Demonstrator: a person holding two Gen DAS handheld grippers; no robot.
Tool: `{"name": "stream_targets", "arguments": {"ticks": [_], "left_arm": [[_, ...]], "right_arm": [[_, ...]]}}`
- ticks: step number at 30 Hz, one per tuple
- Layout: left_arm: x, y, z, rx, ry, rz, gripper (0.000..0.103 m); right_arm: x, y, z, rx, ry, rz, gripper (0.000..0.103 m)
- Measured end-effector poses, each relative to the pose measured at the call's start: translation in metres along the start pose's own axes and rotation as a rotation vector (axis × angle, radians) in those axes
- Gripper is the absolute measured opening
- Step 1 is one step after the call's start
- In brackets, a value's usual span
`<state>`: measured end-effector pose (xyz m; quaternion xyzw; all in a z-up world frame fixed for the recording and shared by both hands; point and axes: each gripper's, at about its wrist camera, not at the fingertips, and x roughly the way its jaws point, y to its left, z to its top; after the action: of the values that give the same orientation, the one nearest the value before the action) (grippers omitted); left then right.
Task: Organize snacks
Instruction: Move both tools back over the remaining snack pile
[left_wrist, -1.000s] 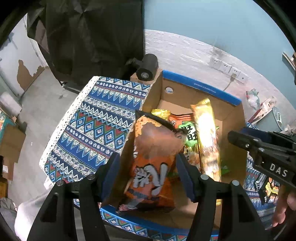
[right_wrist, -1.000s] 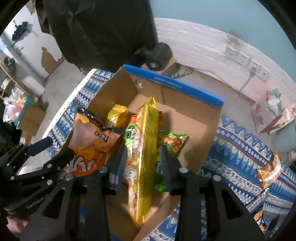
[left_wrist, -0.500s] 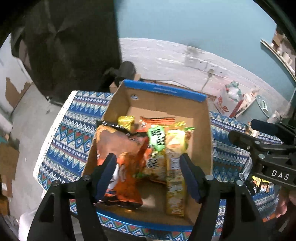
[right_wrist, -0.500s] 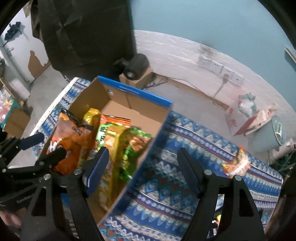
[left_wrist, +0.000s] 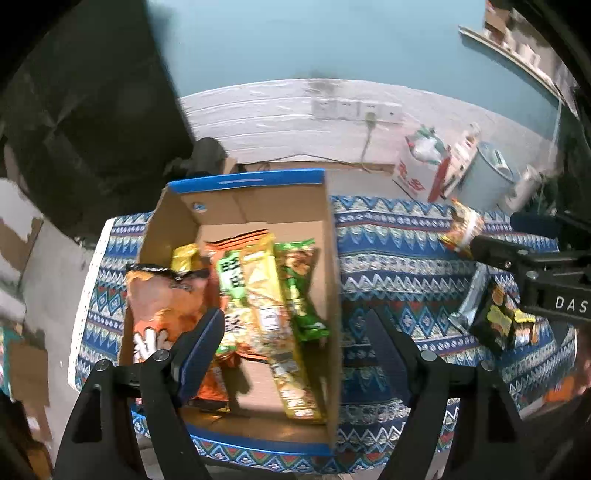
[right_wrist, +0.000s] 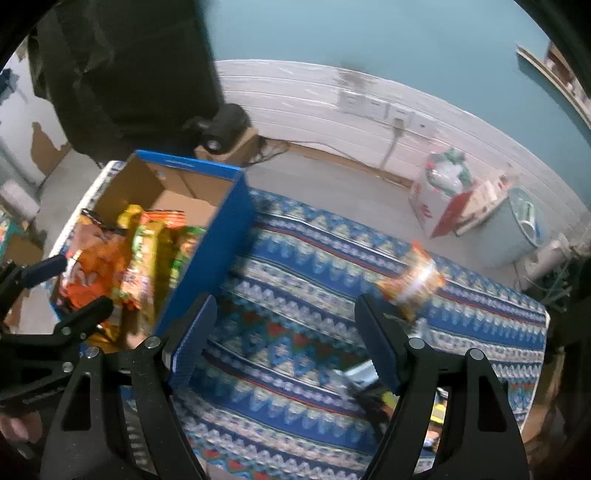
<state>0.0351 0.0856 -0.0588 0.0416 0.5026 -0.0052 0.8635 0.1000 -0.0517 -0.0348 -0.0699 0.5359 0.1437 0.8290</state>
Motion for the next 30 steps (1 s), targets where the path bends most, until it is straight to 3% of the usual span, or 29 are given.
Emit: {"name": "stream_targets", "arguments": {"ticks": [16, 23, 30], "left_arm": [[0.004, -0.096, 0.006, 0.165, 0.019, -0.050, 0.083], [0.023, -0.143, 0.006, 0.264, 0.046, -0.045, 0.083], [0.045, -0.171, 0.006, 0.277, 0.093, -0.092, 0.083]], "right_arm": [[-0.004, -0.107, -0.064, 0.124, 0.070, -0.069, 0.077], [-0.001, -0.146, -0.094, 0.185, 0.112, -0.105, 0.077], [0.017, -0.172, -0.121, 0.225, 0.179, -0.123, 0.077]]}}
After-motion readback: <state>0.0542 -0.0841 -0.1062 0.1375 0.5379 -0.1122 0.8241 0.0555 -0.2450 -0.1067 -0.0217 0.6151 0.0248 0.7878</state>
